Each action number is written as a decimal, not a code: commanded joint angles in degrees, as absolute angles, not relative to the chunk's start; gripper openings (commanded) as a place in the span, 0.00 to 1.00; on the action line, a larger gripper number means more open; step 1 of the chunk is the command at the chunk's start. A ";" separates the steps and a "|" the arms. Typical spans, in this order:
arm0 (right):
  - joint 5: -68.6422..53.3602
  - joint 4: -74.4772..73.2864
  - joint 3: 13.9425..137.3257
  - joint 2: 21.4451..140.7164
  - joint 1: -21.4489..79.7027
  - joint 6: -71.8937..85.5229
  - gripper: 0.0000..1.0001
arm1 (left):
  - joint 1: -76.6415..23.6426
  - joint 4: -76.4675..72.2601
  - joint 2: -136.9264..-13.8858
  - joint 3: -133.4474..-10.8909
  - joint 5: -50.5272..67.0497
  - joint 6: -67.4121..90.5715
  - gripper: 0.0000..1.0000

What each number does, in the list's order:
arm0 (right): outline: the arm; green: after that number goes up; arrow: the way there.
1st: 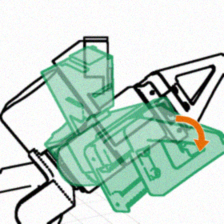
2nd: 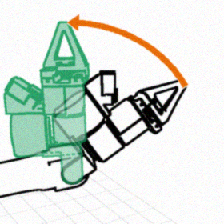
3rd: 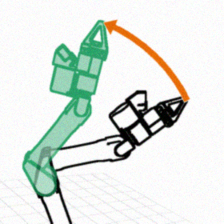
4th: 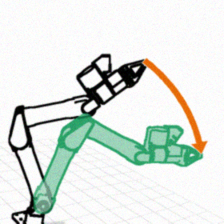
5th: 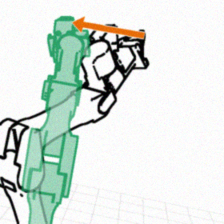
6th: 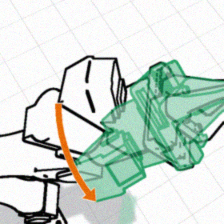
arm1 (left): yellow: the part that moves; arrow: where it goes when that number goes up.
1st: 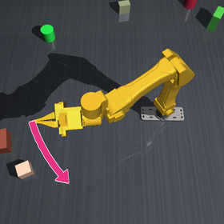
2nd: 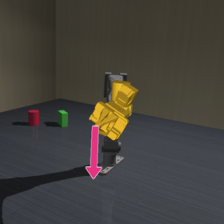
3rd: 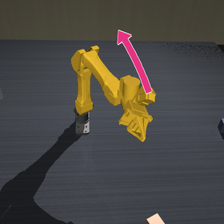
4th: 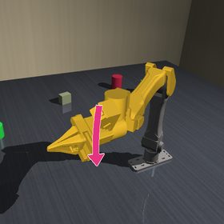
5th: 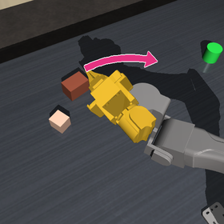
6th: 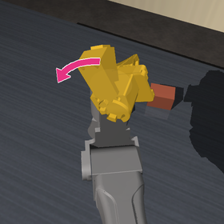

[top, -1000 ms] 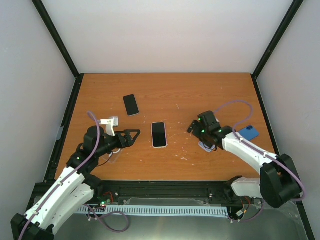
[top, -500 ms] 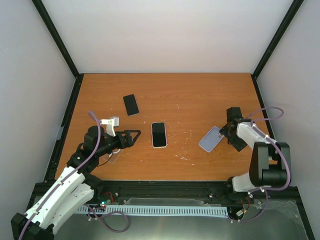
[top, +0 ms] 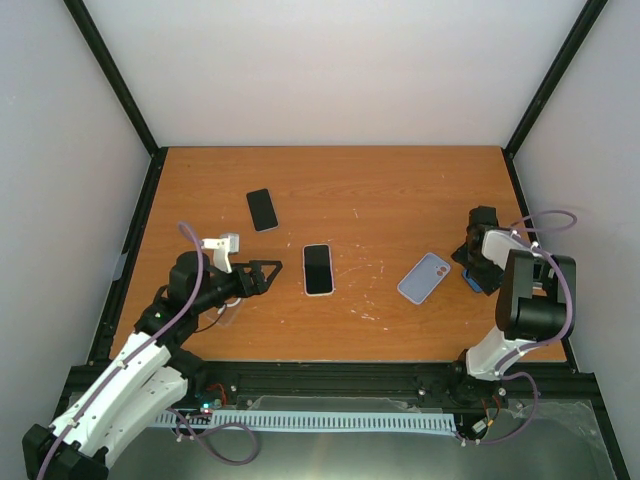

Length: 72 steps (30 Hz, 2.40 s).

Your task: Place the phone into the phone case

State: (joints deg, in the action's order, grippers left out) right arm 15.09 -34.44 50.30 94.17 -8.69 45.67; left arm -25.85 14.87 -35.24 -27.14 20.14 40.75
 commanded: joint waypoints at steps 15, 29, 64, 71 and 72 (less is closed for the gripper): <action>18.99 -35.30 49.61 99.17 -9.83 46.52 0.89 | -26.00 13.78 -35.48 -28.17 20.17 39.25 0.99; 9.33 -30.68 44.05 97.37 -9.06 43.43 0.75 | -26.02 13.40 -34.37 -27.06 20.97 41.48 1.00; 0.83 -24.60 46.19 92.43 18.95 33.07 0.63 | -26.02 12.47 -42.90 -28.69 20.18 44.90 0.99; -0.49 -21.59 46.82 92.24 23.14 31.23 0.62 | -26.00 10.85 -48.50 -29.84 21.19 47.16 0.98; -0.86 -21.17 46.92 92.21 23.46 31.13 0.62 | -26.01 10.46 -49.38 -30.33 21.57 47.31 0.97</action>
State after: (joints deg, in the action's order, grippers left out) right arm 2.68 -22.48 46.74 91.64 21.69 32.25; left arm -25.85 12.80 -46.87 -26.89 20.45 45.39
